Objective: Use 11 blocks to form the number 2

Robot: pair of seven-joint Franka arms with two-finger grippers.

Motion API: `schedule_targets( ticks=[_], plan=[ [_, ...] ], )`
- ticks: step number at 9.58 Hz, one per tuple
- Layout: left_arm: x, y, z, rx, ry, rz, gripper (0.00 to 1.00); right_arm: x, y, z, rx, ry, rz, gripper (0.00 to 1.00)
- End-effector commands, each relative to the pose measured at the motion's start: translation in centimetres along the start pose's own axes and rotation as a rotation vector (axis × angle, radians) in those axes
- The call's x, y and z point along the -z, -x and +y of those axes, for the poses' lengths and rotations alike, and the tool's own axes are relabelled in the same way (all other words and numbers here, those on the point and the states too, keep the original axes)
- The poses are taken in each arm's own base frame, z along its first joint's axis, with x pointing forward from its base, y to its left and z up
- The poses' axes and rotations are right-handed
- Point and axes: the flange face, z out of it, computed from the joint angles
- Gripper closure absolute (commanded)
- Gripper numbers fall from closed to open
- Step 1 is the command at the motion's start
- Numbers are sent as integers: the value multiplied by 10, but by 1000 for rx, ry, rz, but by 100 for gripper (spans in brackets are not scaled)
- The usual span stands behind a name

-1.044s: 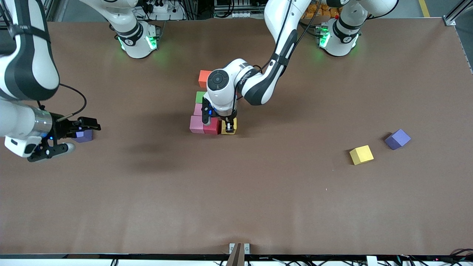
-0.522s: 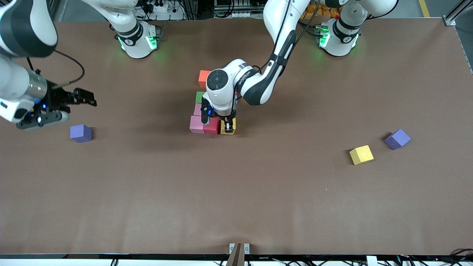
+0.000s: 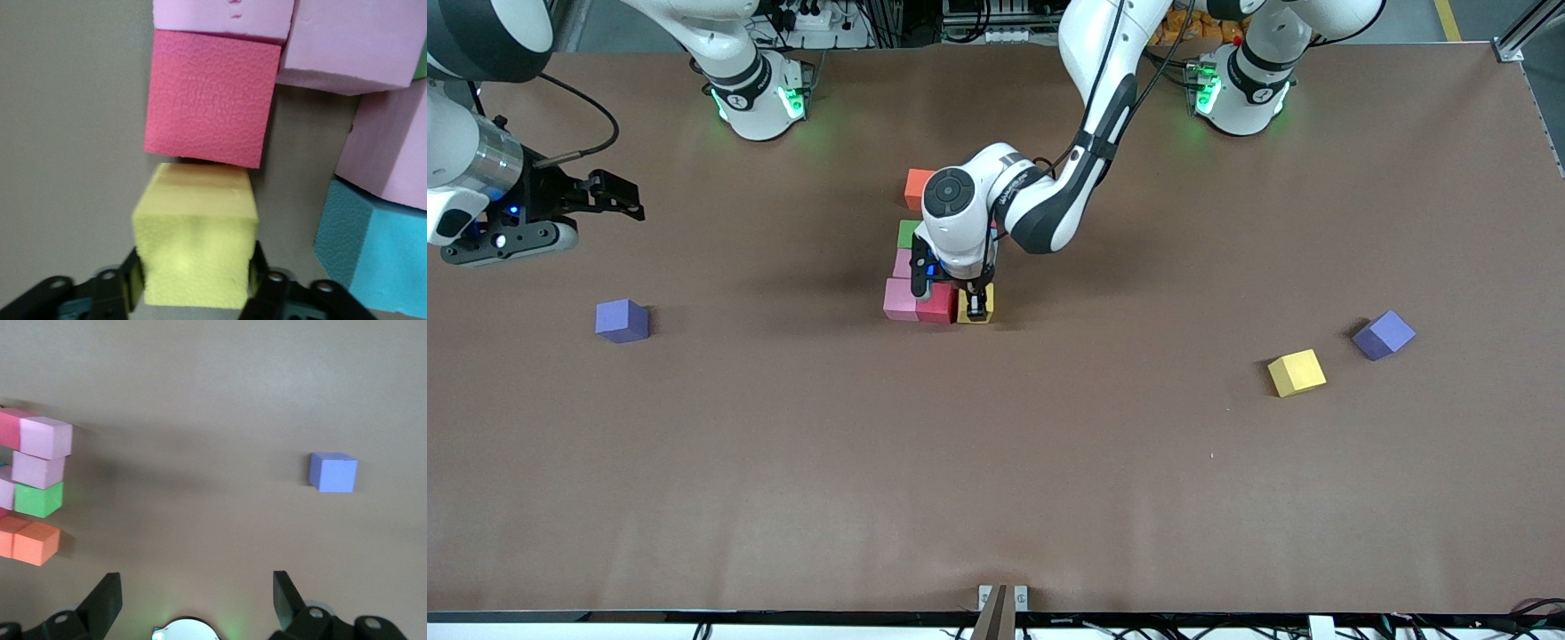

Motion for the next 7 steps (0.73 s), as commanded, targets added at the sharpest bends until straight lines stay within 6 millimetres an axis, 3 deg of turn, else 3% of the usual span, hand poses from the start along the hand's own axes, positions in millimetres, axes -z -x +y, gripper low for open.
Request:
schedule_targets(
  ticks=[1,3,5,7],
  plan=[
    [10,-5,-2,12,-13,21,0,-1,-5,-2,-3,44,-6,0],
    [32,-5,-3,14,-19,41,0,-1,-6,0,-3,45,1,0],
    [66,-7,11,12,29,38,0,-8,-11,3,-6,38,0,0],
    [120,13,10,86,88,27,0,-8,-11,3,-6,33,-2,0]
  ],
)
